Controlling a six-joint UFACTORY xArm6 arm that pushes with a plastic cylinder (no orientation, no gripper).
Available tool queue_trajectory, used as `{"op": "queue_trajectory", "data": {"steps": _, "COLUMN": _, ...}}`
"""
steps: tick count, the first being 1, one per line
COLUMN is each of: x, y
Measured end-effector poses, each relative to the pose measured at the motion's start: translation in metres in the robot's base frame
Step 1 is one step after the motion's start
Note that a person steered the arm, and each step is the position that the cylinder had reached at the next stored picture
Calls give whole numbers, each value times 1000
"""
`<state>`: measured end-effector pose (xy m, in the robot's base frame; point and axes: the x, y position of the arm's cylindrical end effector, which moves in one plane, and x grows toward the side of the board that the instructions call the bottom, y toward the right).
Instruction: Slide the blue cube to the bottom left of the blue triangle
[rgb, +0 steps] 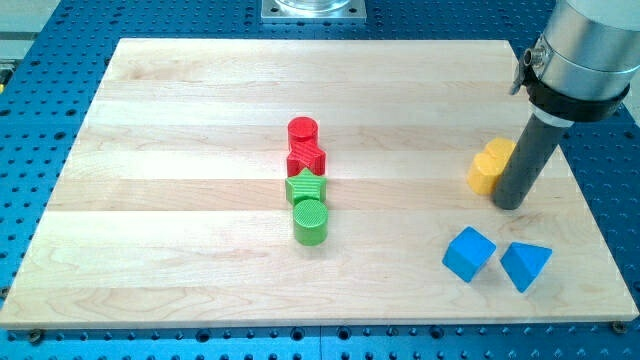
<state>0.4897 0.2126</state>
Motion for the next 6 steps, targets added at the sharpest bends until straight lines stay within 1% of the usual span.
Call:
{"op": "queue_trajectory", "data": {"steps": 1, "x": -1, "y": -6}}
{"op": "queue_trajectory", "data": {"steps": 2, "x": -1, "y": -47}}
{"op": "queue_trajectory", "data": {"steps": 3, "x": 24, "y": -64}}
{"op": "queue_trajectory", "data": {"steps": 4, "x": 61, "y": -80}}
{"op": "queue_trajectory", "data": {"steps": 5, "x": 92, "y": -67}}
{"op": "queue_trajectory", "data": {"steps": 6, "x": 98, "y": -63}}
